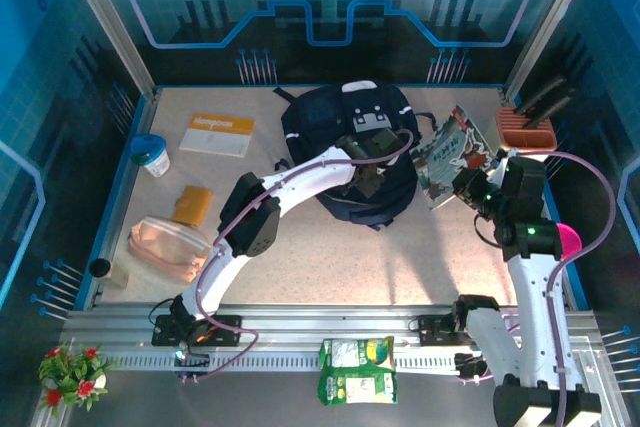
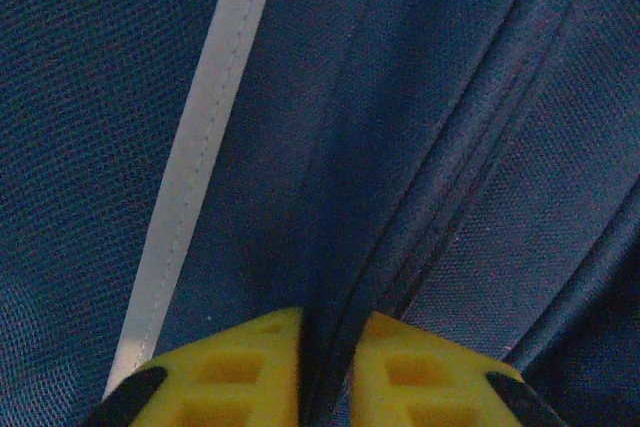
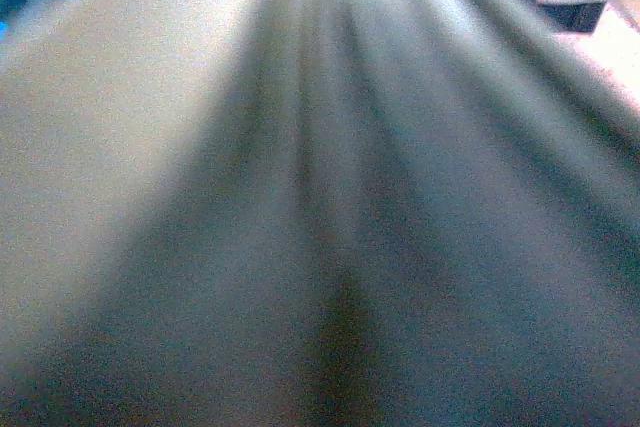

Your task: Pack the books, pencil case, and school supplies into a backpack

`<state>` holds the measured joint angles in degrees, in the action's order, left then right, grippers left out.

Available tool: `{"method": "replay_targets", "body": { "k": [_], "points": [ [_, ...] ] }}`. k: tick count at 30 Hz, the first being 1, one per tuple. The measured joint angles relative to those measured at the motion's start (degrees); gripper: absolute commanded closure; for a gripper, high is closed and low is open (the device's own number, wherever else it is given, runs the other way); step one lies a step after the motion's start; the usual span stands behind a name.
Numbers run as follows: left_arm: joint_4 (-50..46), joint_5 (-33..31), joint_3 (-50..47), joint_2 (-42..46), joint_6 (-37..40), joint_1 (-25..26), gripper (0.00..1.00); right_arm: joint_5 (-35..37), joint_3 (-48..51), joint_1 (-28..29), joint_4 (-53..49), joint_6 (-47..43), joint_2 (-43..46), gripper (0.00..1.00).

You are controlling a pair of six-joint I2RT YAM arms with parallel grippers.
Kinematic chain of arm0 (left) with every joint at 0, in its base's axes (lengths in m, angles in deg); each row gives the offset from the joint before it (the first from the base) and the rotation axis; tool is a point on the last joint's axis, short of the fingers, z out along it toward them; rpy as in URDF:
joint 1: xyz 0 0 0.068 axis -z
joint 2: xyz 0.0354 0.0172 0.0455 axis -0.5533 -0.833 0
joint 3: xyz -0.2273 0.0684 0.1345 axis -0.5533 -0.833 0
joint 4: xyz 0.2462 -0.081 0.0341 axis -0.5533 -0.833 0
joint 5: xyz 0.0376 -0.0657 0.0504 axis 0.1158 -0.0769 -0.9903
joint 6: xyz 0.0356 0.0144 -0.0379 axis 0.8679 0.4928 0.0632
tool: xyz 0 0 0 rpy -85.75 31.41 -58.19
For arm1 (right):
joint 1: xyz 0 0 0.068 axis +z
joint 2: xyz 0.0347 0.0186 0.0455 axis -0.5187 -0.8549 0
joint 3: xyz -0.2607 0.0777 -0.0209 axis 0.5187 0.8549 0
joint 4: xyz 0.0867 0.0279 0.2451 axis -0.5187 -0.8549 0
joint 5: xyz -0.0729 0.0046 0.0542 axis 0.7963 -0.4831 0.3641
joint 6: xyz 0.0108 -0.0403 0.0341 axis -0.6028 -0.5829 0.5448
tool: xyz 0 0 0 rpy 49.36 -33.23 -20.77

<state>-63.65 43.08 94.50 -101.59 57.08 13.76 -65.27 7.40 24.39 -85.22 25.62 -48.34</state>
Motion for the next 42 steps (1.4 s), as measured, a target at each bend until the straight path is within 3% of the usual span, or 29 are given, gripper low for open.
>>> {"method": "replay_targets", "body": {
  "k": [4,12,18,26,34,42],
  "points": [
    [0.2,-0.1,-0.1,1.6,0.5,-0.2,1.00,2.7,-0.8,-0.1,-1.6,0.0,2.5,0.93],
    [6.4,-3.0,-5.6,10.1,-0.7,-1.0,1.00,7.6,-0.8,-0.3,-5.1,0.0,4.7,0.94],
    [13.0,-4.0,-11.0,15.5,-2.6,-2.0,1.00,5.6,1.4,-0.4,-4.1,1.0,4.4,0.94],
    [17.0,-1.1,-12.1,16.5,-2.8,-2.4,1.00,-9.4,14.7,1.0,13.8,12.4,-1.3,0.94],
    [19.6,2.2,-12.0,16.7,-4.0,-2.4,1.00,-11.3,18.5,9.9,30.2,22.7,-5.9,0.95],
    [20.1,2.4,-11.5,16.8,-4.2,-2.4,1.00,-10.2,19.1,11.8,39.6,26.8,-10.6,0.93]
  ]
}}
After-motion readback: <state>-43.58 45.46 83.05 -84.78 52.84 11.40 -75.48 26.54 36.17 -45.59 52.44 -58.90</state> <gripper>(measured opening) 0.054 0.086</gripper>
